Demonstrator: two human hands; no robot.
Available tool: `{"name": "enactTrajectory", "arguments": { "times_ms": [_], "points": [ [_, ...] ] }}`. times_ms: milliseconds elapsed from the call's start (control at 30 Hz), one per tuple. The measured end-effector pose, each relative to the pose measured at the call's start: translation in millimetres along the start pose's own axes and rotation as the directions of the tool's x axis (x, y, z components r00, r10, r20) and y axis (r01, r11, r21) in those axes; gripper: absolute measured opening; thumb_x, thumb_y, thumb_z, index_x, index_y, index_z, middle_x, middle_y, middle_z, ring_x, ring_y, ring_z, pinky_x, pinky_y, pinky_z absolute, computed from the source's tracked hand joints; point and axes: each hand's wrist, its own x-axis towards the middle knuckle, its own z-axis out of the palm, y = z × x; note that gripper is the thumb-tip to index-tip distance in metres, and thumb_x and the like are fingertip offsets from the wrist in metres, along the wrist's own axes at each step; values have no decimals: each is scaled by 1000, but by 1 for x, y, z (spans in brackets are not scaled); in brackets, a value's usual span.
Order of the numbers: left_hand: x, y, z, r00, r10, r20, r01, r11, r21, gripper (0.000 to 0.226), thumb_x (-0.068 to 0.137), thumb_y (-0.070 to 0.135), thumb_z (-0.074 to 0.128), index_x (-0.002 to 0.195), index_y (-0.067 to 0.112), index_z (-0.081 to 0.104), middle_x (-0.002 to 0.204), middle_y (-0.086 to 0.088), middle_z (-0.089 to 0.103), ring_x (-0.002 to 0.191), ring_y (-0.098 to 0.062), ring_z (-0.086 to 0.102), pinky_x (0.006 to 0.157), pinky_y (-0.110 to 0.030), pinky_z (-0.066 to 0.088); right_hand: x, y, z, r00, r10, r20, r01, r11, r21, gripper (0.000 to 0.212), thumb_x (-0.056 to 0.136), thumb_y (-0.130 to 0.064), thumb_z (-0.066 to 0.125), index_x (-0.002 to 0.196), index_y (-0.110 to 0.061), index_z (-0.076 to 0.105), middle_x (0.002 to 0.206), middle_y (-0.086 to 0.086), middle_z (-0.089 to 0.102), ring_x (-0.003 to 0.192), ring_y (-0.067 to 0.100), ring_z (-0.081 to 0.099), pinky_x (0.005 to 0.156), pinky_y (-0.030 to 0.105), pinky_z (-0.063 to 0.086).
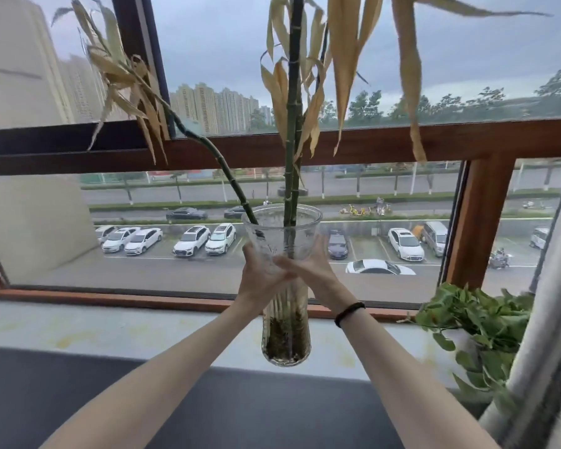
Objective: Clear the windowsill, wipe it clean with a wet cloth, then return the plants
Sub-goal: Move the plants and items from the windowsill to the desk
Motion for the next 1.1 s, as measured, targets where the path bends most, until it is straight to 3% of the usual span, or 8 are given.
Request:
{"name": "enactTrajectory", "arguments": {
  "times_ms": [100, 200, 300, 500, 667, 767, 900, 1100],
  "points": [
    [-24, 14, -22, 1000, -17, -22, 18, 999, 39, 95, 58, 40, 88, 124, 21, 23, 117, -2, 57, 102, -16, 62, 89, -42, 53, -11, 3, 23, 998, 51, 25, -51, 998, 34, 106, 40, -40, 94, 119, -24, 25, 130, 14, 46, 113, 25, 59, 93, 39, 53],
    [-54, 25, -52, 998, -26, -57, 31, 995, 90, 95, 47, 53, 85, 111, 22, 21, 100, 5, 57, 86, -10, 64, 75, -37, 58, -28, -1, 53, 995, 60, 82, -67, 994, 86, 100, 45, -29, 93, 120, -21, 26, 128, 15, 44, 110, 24, 59, 82, 32, 56],
    [-81, 30, -84, 991, -54, -126, 72, 987, 146, 90, 54, 37, 90, 108, 14, 23, 97, 0, 52, 86, -16, 59, 65, -22, 55, -51, -6, 86, 991, 72, 115, -84, 991, 101, 106, 55, -17, 90, 132, -17, 17, 129, 10, 41, 109, 24, 57, 73, 24, 55],
    [-153, 40, -139, 978, -64, -200, 101, 978, 184, 100, 55, 30, 92, 127, 12, 24, 106, 15, 51, 94, 2, 58, 73, -8, 49, -101, 2, 146, 971, 153, 186, -175, 979, 109, 94, 46, -25, 93, 115, -15, 31, 119, 19, 56, 102, 30, 65, 82, 42, 57],
    [-207, 52, -167, 968, -12, -250, 62, 979, 196, 83, 59, 16, 91, 120, 41, 41, 115, 11, 62, 106, -6, 62, 89, -33, 54, -136, 18, 186, 946, 132, 297, -176, 976, 126, 106, 44, -24, 93, 127, -8, 29, 120, 17, 58, 104, 28, 65, 85, 41, 56],
    [-231, 59, -177, 951, 30, -309, 35, 979, 203, 96, 61, 7, 90, 128, 45, 31, 125, 0, 58, 116, -7, 58, 93, -20, 48, -150, 25, 202, 929, 117, 352, -179, 972, 149, 91, 58, 1, 87, 127, -7, 27, 121, 18, 57, 102, 25, 66, 79, 35, 57],
    [-273, 54, -186, 921, -72, -384, 146, 975, 166, 89, 60, 7, 90, 131, 6, 36, 124, -16, 59, 112, -20, 62, 93, -39, 52, -169, 43, 219, 876, 92, 474, -187, 970, 156, 82, 60, 2, 86, 119, -7, 29, 117, 15, 58, 99, 16, 67, 81, 32, 57],
    [-332, 71, -177, 771, -119, -626, 313, 926, 210, 74, 57, -4, 88, 108, 21, 40, 100, 15, 68, 101, 0, 64, 80, -13, 51, -194, 64, 246, 746, 64, 663, -193, 974, 122, 103, 48, -20, 97, 129, -4, 37, 127, 19, 55, 116, 29, 59, 93, 52, 50]
  ]
}}
